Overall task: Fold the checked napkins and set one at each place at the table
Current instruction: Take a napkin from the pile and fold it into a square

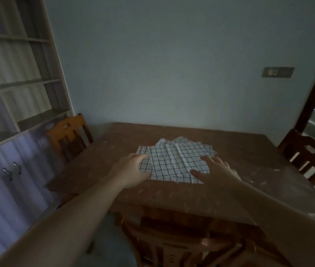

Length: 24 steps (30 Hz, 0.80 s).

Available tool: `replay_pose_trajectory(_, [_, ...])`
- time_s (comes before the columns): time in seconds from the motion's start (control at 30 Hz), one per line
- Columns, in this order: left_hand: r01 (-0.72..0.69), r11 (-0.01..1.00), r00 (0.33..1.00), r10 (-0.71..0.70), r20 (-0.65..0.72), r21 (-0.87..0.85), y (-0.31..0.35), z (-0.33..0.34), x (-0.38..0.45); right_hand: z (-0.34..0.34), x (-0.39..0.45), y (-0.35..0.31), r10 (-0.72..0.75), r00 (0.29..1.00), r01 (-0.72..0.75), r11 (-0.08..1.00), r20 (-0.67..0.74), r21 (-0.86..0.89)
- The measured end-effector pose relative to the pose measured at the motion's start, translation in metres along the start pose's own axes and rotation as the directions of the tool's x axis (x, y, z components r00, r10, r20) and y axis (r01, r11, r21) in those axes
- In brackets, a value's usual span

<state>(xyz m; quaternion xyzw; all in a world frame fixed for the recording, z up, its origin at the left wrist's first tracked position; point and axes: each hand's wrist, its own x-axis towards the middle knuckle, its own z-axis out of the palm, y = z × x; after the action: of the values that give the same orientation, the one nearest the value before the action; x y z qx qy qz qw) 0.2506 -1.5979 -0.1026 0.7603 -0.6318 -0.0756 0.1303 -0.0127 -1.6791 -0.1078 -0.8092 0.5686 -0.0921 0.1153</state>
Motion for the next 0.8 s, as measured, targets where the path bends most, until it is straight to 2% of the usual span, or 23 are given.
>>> replay_pose_trajectory(0.17, [0.047,0.999,0.999,-0.047,0.018,-0.003,-0.001,0.011,0.094,0.007,0.1,0.02,-0.012,1.0,0.012,1.0,0.012,0.002])
replay_pose_trajectory(0.4, [0.036,0.999,0.998,-0.037,0.051,0.005,-0.014,0.047,0.213,0.028,0.215,0.042,0.023,0.999,-0.022,1.0,0.036,-0.015])
replay_pose_trajectory(0.63, [0.002,0.996,0.988,0.012,0.157,-0.093,-0.042,0.138,0.324,0.092,0.314,0.068,0.181,0.977,-0.188,0.98,0.112,0.06])
replay_pose_trajectory(0.8, [-0.006,0.998,0.967,0.021,0.255,-0.06,-0.063,0.209,0.38,0.163,0.365,0.085,0.23,0.95,-0.239,0.971,0.21,0.021])
